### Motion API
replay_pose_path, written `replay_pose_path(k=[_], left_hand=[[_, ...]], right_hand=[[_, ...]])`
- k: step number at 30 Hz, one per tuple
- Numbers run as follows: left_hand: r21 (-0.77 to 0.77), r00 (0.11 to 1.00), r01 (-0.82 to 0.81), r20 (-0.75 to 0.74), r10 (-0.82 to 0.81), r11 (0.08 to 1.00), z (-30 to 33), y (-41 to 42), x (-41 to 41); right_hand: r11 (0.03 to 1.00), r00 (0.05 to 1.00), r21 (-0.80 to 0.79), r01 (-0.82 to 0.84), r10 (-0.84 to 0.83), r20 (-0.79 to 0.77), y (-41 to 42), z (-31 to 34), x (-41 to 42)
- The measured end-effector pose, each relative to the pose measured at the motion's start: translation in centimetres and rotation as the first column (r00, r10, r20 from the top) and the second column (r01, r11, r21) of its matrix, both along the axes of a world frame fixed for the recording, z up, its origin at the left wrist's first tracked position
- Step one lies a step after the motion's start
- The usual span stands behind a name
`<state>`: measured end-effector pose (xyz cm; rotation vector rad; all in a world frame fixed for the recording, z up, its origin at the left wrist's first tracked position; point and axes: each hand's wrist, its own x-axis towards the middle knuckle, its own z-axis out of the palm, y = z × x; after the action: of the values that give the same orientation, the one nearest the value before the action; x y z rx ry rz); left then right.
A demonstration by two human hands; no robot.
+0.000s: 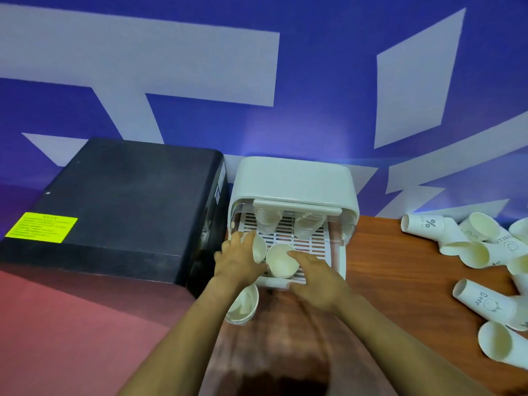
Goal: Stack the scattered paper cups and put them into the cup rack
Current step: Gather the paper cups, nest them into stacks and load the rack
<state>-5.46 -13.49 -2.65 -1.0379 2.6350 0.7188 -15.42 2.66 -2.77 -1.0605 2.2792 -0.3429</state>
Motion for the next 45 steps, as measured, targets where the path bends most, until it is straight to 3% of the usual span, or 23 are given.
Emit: replay_pose_path(k=[5,11,15,20,25,32,38,45], left_hand=[[0.004,0.994,0.000,-0.110,0.001,1.000,1.0,1.1,0.6],[-0.050,0.914,0.127,-0.381,-0.137,0.991,2.1,6.8,4.4],[-0.102,0.921,0.218,-0.308,-0.239,0.971,1.8,10.2,5.5],[-0.196,0.917,0.220,-0.292,-0.271,0.956,2.4,12.7,4.9],[-0.177,0.891,0.264,-0.331,-0.310,0.948,3.2,15.6,4.1],[-0.115,0.887,0.331,-0.300,-0.350,0.937,2.7,23.1,0.6],[-0.087,0.888,0.407,-0.197,-0.417,0.909,1.5,32.6,-3.5],[0.064,0.877,0.477,-0.102,-0.469,0.877,-1.6,43.6,-8.9]], right_hand=[[0.996,0.999,-0.073,0.044,-0.044,0.005,1.2,0.8,-0.3],[0.968,0.984,-0.180,0.177,-0.172,0.046,6.7,1.5,1.8],[0.964,0.973,-0.136,0.229,-0.223,0.054,10.9,1.6,3.5],[0.935,0.942,-0.118,0.335,-0.333,0.033,15.8,2.4,4.0],[0.910,0.918,-0.120,0.397,-0.392,0.063,20.4,2.6,3.6],[0.928,0.937,-0.131,0.348,-0.341,0.076,26.4,2.2,-0.2],[0.941,0.943,-0.075,0.331,-0.327,0.054,35.7,1.6,-5.2],[0.960,0.951,-0.018,0.280,-0.275,0.139,45.8,0.6,-8.0]])
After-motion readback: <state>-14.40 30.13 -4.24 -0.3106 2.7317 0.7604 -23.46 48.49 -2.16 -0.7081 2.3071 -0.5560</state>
